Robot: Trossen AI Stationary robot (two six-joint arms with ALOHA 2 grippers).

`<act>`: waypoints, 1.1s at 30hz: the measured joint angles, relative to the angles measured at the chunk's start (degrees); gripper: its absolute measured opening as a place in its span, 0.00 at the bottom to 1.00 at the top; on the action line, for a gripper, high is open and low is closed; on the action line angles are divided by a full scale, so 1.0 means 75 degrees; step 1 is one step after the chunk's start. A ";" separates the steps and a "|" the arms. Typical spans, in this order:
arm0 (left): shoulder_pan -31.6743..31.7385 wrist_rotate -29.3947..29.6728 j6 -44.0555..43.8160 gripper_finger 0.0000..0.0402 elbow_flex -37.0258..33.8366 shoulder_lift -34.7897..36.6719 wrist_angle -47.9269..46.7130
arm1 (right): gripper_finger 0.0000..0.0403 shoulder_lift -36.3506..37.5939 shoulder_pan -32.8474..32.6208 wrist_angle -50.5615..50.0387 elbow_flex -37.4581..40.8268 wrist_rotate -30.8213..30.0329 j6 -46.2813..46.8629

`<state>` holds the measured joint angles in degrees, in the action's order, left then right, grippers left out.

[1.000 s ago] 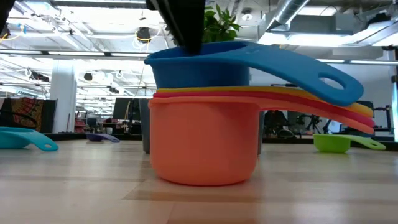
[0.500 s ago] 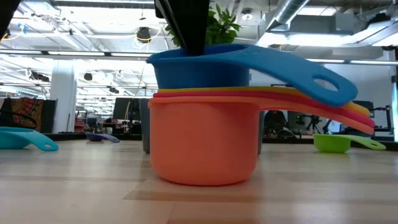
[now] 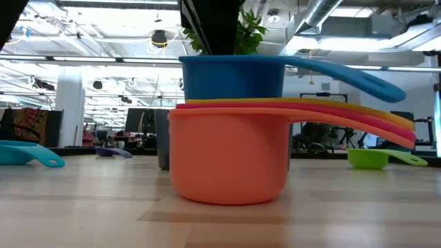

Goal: Nest measuring cups in basket
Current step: Stack the blue measuring cup on the top of the yellow measuring cup

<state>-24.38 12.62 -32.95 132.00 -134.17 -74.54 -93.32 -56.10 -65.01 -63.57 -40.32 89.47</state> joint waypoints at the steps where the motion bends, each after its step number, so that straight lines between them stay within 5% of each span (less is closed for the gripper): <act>1: 0.0003 -0.0002 0.0030 0.01 0.0000 0.0000 0.0000 | 0.30 0.0000 0.0000 -0.0008 0.0000 0.0000 0.0000; 24: -0.1039 0.0216 -0.0582 0.00 0.0335 0.0545 -0.1337 | 0.30 0.0000 -0.0079 0.0102 0.0000 -0.0011 0.0064; 33: -0.1717 -0.0462 -0.1043 0.00 -0.0814 0.0521 -0.0715 | 0.30 0.0000 -0.0073 0.0163 0.0000 -0.0061 0.0065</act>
<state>-37.26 9.16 -40.77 125.90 -130.26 -79.90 -93.32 -56.64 -63.79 -63.57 -40.77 89.96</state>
